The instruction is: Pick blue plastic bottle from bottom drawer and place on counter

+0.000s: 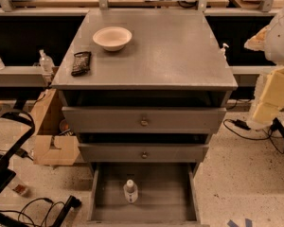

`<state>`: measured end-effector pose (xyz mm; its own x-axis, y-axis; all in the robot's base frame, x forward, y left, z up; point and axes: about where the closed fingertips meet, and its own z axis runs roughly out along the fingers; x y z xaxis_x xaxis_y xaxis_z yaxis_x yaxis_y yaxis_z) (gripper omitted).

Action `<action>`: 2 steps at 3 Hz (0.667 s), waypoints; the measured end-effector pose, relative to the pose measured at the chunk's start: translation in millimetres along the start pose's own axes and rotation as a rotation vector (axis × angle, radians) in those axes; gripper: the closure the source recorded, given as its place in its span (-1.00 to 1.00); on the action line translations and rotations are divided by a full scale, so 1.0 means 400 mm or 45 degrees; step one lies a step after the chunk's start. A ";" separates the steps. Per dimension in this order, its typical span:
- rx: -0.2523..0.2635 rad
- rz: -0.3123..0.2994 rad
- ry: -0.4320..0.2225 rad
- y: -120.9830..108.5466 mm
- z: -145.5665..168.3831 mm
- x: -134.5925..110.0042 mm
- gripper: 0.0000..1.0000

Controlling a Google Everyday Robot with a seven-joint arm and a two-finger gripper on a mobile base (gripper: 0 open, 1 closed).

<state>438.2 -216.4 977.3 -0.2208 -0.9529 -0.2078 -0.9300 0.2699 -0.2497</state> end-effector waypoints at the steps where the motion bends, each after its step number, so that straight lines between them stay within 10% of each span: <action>1: 0.017 -0.006 -0.013 -0.003 -0.006 -0.006 -1.00; 2: 0.014 -0.025 -0.095 -0.004 0.033 0.003 -1.00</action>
Offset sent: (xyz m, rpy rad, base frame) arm 0.0185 -0.0062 -0.0721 0.2715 -0.0810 0.1518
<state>443.3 -215.9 964.8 -0.1799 -0.9452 -0.2723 -0.9304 0.2534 -0.2649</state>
